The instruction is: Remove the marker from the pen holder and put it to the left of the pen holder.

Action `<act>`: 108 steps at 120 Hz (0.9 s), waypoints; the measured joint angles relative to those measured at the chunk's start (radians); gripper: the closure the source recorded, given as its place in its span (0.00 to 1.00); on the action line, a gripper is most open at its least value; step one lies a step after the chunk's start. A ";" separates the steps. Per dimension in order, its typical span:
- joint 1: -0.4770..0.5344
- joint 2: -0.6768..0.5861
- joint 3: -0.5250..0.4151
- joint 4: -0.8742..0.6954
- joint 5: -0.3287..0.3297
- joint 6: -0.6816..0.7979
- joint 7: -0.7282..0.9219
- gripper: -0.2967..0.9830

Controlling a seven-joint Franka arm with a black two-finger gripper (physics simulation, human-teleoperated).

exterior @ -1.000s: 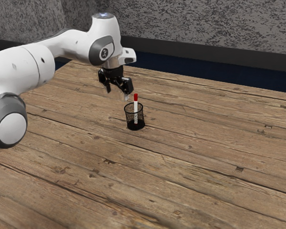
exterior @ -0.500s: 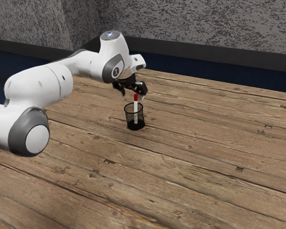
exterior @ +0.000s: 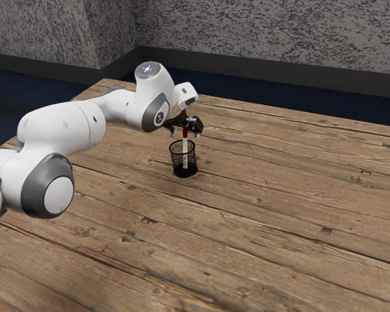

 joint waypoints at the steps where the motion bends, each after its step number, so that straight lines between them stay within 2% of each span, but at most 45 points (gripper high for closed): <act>1: 0.000 0.000 0.000 -0.001 0.000 0.003 0.000 0.23; 38: 0.000 0.002 0.000 -0.015 0.001 0.049 0.004 0.24; 67: 0.000 -0.005 0.000 -0.037 -0.004 0.059 0.013 0.50; 96: 0.000 -0.010 0.003 -0.046 0.002 0.061 0.020 0.71; 108: -0.001 -0.011 0.003 -0.047 0.005 0.062 0.019 0.77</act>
